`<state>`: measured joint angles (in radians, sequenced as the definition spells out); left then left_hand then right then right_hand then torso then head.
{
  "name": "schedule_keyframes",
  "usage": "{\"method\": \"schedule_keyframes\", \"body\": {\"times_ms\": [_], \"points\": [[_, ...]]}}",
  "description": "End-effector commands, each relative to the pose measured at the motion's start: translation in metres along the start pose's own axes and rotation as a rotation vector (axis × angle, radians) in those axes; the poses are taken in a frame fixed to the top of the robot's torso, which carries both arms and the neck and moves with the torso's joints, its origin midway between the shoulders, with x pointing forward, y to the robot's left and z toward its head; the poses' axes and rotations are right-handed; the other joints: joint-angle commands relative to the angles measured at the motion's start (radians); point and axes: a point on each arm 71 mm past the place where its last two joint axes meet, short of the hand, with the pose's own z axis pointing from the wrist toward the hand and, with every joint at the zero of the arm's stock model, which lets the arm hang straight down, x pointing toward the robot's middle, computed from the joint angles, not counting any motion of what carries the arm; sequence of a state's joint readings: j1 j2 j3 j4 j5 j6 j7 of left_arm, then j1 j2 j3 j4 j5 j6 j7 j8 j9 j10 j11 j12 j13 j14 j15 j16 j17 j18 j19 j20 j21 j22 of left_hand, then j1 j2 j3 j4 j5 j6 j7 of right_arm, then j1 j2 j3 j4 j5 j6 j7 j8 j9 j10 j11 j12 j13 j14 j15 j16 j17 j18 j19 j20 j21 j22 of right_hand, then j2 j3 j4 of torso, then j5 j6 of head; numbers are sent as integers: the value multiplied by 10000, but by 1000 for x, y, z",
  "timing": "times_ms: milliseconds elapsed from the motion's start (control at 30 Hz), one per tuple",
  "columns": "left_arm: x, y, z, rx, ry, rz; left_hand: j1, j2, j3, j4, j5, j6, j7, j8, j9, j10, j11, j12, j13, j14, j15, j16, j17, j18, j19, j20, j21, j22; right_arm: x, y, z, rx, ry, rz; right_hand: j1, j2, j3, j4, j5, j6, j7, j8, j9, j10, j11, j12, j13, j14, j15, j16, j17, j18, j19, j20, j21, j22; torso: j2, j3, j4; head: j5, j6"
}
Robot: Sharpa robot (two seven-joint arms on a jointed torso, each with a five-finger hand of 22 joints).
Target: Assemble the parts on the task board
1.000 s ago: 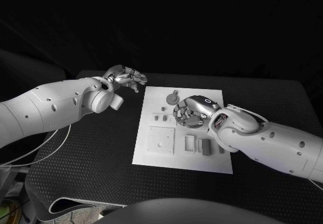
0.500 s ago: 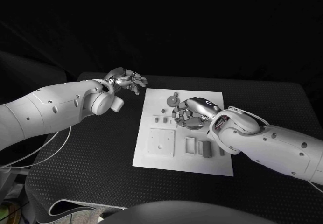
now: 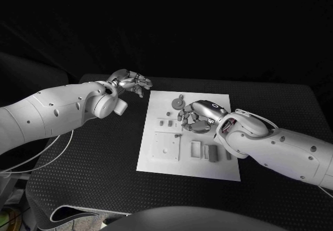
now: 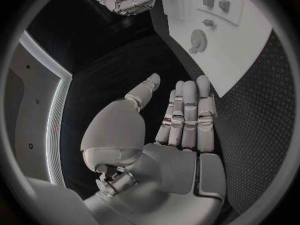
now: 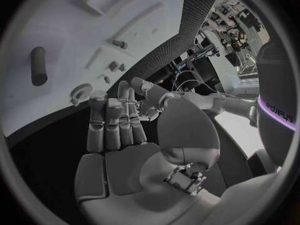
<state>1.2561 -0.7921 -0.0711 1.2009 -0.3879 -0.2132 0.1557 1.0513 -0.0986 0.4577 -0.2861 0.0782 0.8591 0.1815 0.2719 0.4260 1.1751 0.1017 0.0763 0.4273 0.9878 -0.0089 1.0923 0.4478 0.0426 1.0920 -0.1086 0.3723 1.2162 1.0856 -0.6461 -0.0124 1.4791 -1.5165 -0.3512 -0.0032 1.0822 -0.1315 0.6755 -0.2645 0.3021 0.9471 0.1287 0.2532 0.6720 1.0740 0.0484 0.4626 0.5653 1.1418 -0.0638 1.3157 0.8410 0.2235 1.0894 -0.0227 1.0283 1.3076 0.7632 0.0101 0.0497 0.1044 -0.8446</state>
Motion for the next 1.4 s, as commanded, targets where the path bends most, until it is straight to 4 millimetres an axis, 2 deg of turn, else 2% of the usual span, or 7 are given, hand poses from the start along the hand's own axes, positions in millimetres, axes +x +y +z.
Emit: {"method": "schedule_keyframes", "body": {"times_ms": [33,467,767,900,1133,1333,1400], "points": [[2,-1,0,70,138,-39,-44,22,-49,0,7,-25,56,-17,-15,-69,-30,-42,14,43,-1,-58,17,256,38,3,-35,12,1,1,0,-164,195,-196,52,-80,15,-11,1,-154,208,-70,8,19,63,-182,-113,-12,89,-41,-10,383,-81,22,-53,77,3,-3,0,-10,-8],[1,-1,0,71,124,-38,-37,26,-47,-3,9,-26,56,-14,-15,-70,-30,-41,19,47,-1,-59,21,260,42,3,-39,14,9,1,4,44,996,-1690,49,-183,-16,-3,-2,-183,222,-87,1,111,82,-363,-221,-18,108,-26,-9,383,-80,31,-59,87,-2,-8,6,-28,-54],[2,-2,0,77,149,-42,-33,25,-48,-5,9,-21,54,-9,-14,-69,-31,-40,22,50,-2,-60,23,261,45,4,-41,16,33,9,11,-54,2158,-3352,42,-484,-27,85,-1,-345,300,-210,-105,105,159,-637,-348,-130,188,-32,-12,383,-189,77,-110,108,1,-3,15,-36,-68],[2,-2,0,71,147,-41,-31,26,-47,-6,9,-18,53,-6,-13,-69,-31,-40,24,51,-2,-60,24,262,47,4,-42,17,34,9,11,-92,2266,-3690,95,-512,-13,80,1,-323,292,-202,-115,166,152,-636,-339,-148,184,-27,-12,383,-212,85,-120,113,0,5,30,-33,-96],[2,-1,0,64,141,-40,-28,26,-47,-7,9,-15,51,-3,-12,-68,-32,-39,26,52,-2,-61,25,263,48,4,-44,18,36,9,10,-23,2422,-3894,137,-549,-26,71,-7,-270,276,-177,-124,244,135,-630,-317,-162,170,-18,-14,383,-225,100,-120,124,-4,-11,5,-10,-115],[2,-2,0,59,169,-45,-27,27,-48,-6,9,-12,51,0,-12,-68,-32,-38,28,53,-2,-61,27,263,50,5,-45,19,37,14,11,-76,2524,-3940,-85,-844,-131,282,-5,-401,330,-259,-199,124,187,-773,-338,-246,219,-34,-31,383,-283,153,-173,115,-2,0,8,20,-144],[2,-1,0,52,169,-45,-27,27,-48,-5,9,-13,50,0,-12,-68,-32,-38,29,53,-2,-62,27,263,50,5,-46,19,38,15,10,-120,2581,-4014,-167,-967,-167,383,-4,-531,356,-326,-247,-63,262,-929,-399,-326,289,-41,-35,383,-338,177,-216,111,-4,-2,11,24,-152]]}}
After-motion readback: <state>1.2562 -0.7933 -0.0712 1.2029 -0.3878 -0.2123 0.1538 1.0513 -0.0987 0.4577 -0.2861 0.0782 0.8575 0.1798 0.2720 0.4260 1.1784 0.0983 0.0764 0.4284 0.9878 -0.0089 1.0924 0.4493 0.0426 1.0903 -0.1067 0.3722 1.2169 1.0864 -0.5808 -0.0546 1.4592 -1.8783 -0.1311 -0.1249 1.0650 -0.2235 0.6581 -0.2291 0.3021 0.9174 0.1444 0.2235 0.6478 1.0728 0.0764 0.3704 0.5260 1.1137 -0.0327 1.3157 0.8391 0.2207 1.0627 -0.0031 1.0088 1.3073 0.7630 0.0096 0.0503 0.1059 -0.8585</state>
